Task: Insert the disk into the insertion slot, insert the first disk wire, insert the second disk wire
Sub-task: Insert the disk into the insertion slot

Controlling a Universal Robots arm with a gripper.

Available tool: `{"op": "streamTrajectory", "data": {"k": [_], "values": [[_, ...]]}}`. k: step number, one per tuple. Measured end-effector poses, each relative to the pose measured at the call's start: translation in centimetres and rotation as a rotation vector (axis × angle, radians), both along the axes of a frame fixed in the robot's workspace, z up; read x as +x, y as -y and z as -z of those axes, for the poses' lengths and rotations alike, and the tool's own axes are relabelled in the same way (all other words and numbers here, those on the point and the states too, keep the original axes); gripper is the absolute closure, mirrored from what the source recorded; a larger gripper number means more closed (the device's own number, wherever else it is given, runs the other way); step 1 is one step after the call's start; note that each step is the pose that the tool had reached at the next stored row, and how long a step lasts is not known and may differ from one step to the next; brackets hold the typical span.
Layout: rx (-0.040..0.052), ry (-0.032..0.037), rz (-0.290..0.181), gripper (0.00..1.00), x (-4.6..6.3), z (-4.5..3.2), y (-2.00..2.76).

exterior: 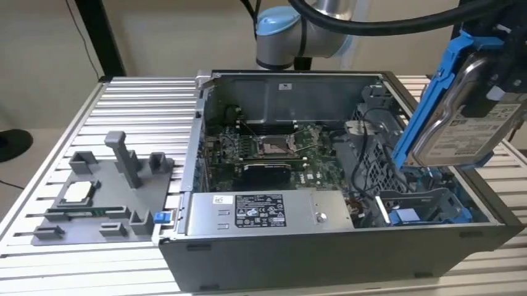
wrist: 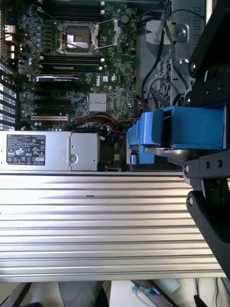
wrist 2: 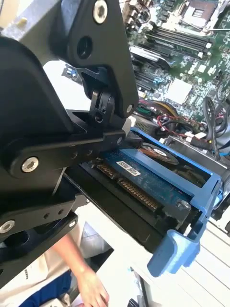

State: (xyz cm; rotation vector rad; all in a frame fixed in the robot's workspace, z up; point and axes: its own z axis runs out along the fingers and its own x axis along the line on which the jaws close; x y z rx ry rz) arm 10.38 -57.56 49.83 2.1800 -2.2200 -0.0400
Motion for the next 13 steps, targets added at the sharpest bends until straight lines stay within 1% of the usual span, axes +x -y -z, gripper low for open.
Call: {"op": "streamTrajectory", "data": {"k": [3,5,13], "values": [[0.0001,0.0,0.0,1.0,0.1,0.25,0.64],[0.0004,-0.0001,0.0,1.0,0.2,0.53,0.91],[0.0002,-0.0001,0.0,1.0,0.7,1.97,0.94]]}}
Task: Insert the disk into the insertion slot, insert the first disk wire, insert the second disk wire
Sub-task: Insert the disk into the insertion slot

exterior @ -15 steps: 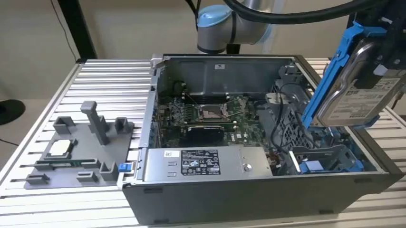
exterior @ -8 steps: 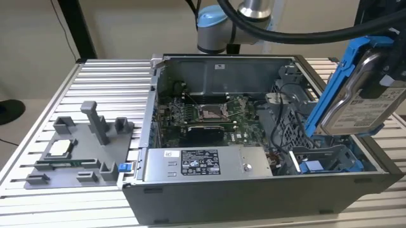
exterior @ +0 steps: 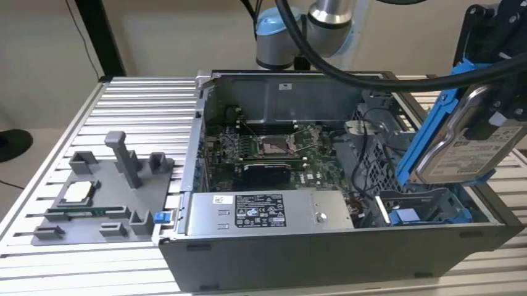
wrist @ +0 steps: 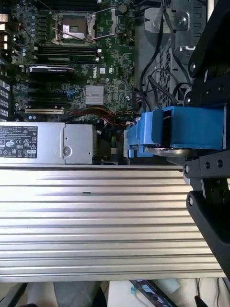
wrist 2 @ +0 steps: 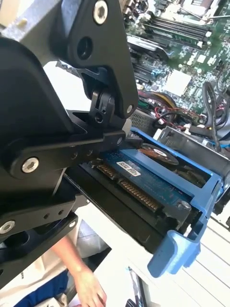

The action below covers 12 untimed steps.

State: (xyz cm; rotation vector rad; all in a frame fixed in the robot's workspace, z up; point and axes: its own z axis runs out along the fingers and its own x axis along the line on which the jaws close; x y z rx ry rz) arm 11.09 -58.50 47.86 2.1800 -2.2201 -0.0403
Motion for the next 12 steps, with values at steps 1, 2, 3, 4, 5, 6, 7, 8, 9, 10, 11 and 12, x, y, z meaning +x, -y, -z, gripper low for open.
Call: {"op": "streamTrajectory", "data": {"k": [1,2,3,4,5,6,7,8,9,10,11,12], "values": [[0.0,0.0,0.0,1.0,0.05,0.18,0.0],[-0.0002,0.0,0.0,1.0,0.1,0.32,0.0],[0.0,0.0,0.0,1.0,0.13,0.43,0.0],[0.0,-0.0001,0.0,1.0,0.15,0.51,0.0],[0.0001,-0.0001,0.0,1.0,0.15,0.53,0.0],[0.0,0.0,0.0,1.0,0.16,0.53,0.0],[-0.0001,0.0,0.0,1.0,0.16,0.53,0.0],[-0.0001,0.0,0.0,1.0,0.17,0.53,0.0],[-0.0001,-0.0001,0.0,1.0,0.17,0.54,0.0],[0.0,-0.0001,0.0,1.0,0.17,0.54,0.0],[0.0,-0.0001,0.0,1.0,0.16,0.54,0.0],[0.0001,0.0,0.0,1.0,0.17,0.55,0.0]]}}
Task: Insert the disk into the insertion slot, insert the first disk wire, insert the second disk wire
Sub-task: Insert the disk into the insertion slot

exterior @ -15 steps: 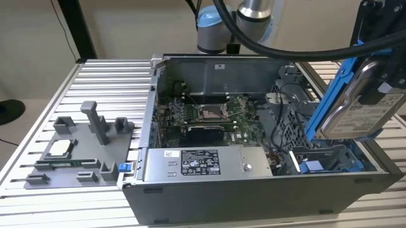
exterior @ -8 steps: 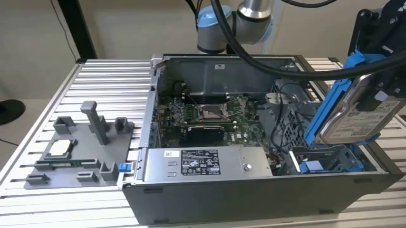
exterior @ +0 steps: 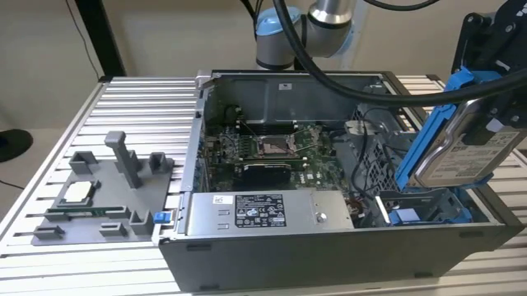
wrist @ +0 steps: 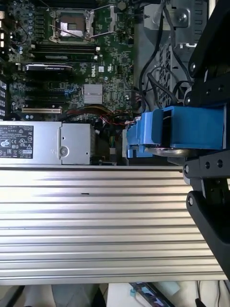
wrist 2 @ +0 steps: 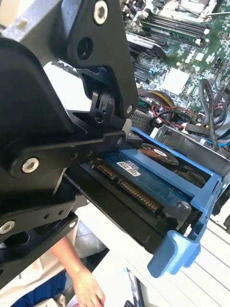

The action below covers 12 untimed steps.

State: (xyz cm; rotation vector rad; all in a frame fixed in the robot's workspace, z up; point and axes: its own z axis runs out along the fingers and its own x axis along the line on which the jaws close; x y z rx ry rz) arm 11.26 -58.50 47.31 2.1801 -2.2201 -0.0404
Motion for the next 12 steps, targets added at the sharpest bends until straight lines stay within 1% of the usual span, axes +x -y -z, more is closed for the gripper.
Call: {"op": "streamTrajectory", "data": {"k": [5,12], "values": [[0.0004,-0.0002,0.0,1.0,0.0,0.14,0.0],[0.0027,-0.0068,0.0,1.0,0.6,1.02,0.0]]}}
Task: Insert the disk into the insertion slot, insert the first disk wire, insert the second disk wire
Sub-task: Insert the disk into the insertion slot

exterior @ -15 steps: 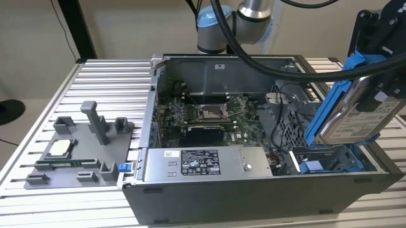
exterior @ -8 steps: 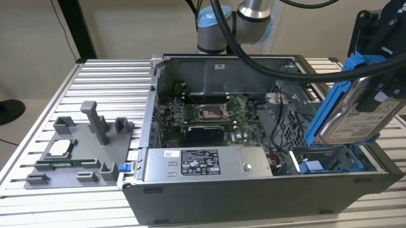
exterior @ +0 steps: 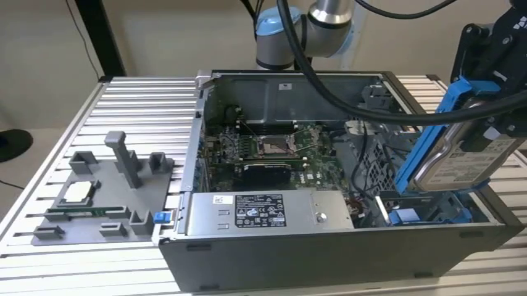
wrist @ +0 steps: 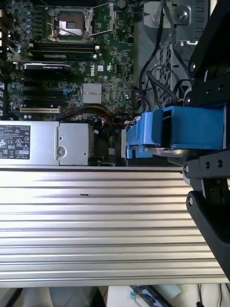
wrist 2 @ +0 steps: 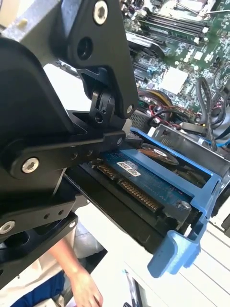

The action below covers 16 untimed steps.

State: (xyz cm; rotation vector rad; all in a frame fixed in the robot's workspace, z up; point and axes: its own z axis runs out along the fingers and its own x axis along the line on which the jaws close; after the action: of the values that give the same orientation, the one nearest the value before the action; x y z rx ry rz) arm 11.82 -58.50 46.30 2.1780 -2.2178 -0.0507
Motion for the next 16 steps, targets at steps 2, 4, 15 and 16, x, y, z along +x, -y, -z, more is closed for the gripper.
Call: {"op": "streamTrajectory", "data": {"k": [2,4,15,16], "values": [[0.0013,-0.0017,0.0,1.0,0.2,0.24,0.0],[0.0032,-0.0038,0.0,1.0,0.3,0.42,-0.01],[0.0082,-0.0089,0.0,1.0,0.4,2.01,-0.01],[0.0088,-0.0089,0.0,1.0,0.4,2.19,-0.01]]}}
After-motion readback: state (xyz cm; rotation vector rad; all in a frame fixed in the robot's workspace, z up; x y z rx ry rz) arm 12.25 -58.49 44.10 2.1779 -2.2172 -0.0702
